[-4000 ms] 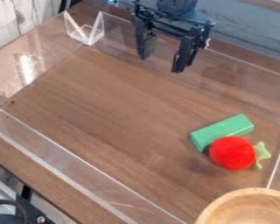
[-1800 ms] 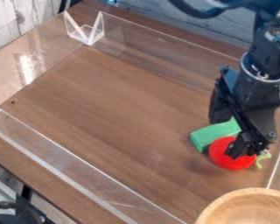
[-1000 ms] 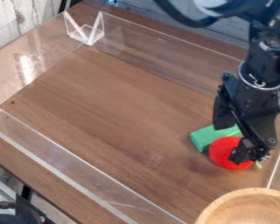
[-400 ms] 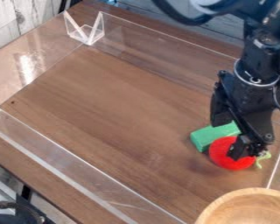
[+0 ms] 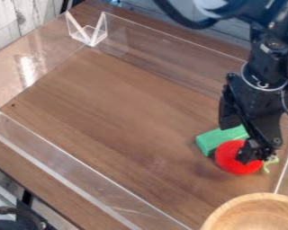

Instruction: Move the red object to the left side of the table

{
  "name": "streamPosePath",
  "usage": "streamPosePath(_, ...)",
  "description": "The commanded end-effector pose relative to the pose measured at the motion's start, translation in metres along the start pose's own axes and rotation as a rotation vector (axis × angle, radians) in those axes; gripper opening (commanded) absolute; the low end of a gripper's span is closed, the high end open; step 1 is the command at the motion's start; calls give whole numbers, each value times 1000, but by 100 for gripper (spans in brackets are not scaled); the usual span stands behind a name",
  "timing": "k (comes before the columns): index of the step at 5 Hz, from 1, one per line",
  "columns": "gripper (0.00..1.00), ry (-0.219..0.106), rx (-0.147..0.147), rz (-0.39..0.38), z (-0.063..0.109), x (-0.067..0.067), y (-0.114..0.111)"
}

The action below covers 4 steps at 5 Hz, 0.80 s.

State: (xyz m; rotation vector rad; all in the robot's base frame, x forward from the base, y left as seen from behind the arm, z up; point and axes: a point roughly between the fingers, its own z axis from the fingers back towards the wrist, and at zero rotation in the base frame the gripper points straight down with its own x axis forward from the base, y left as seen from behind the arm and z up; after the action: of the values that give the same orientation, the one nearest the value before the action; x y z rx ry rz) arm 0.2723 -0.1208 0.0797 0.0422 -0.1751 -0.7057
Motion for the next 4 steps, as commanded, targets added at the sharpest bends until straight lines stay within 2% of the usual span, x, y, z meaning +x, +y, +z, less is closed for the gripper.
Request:
streamPosePath(1, 100, -29, -17, -95, -2, 1, -2)
streamPosePath(3, 100, -26, -15, -122, -15, 4, -7)
streamPosePath(4, 100, -20, -11, -126, -13, 7, -7)
